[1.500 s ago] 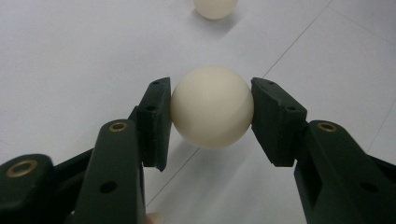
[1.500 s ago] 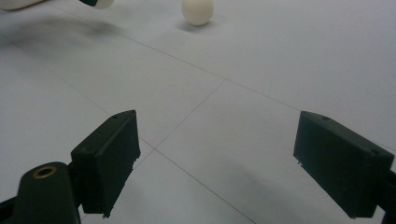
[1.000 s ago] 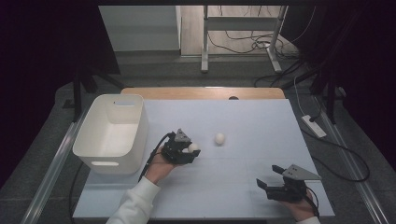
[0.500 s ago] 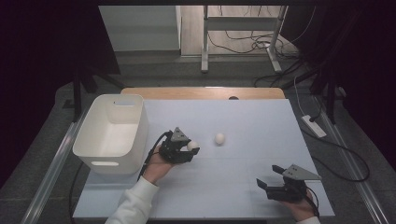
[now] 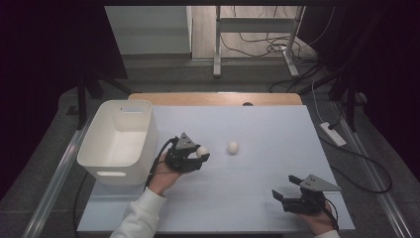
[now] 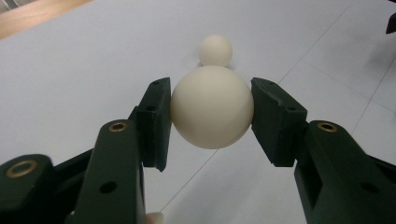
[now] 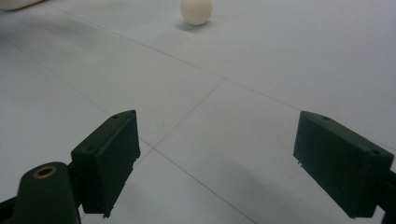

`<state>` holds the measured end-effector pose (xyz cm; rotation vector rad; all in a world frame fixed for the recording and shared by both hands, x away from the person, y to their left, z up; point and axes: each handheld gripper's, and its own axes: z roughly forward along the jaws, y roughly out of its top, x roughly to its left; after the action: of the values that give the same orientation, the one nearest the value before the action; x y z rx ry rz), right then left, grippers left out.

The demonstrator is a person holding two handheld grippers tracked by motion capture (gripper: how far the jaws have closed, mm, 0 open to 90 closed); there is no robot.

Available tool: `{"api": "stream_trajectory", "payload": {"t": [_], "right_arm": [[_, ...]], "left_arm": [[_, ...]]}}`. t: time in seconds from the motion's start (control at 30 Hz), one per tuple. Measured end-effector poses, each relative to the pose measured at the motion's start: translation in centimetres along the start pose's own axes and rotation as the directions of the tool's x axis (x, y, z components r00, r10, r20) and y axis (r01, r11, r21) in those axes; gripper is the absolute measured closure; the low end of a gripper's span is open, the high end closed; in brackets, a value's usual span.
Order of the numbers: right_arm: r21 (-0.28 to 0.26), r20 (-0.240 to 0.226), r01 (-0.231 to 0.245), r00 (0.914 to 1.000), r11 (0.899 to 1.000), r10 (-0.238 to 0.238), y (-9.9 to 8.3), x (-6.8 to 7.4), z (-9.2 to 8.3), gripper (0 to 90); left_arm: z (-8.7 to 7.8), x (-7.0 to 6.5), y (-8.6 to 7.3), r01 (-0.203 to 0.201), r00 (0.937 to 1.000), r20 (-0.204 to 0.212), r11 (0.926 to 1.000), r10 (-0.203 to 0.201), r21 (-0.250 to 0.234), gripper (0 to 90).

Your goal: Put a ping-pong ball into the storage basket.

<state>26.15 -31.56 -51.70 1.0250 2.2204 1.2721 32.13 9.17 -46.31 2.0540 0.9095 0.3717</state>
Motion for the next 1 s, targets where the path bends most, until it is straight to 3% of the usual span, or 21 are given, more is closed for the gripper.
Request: {"api": "stream_trajectory", "payload": {"t": [0.73, 1.0], "right_arm": [[0.001, 0.0, 0.003, 1.0, 1.0, -0.003, 0.0, 0.0, 0.0, 14.7], [0.002, 0.0, 0.001, 1.0, 1.0, -0.001, 0.0, 0.0, 0.0, 14.7]], "left_arm": [[-2.2, -0.1, 0.6, -0.024, 0.9994, -0.028, 0.9975, 0.023, -0.066, 50.8], [-2.8, 0.0, 0.6, -0.034, 0.9988, -0.038, 0.9933, 0.03, -0.11, 50.8]]}}
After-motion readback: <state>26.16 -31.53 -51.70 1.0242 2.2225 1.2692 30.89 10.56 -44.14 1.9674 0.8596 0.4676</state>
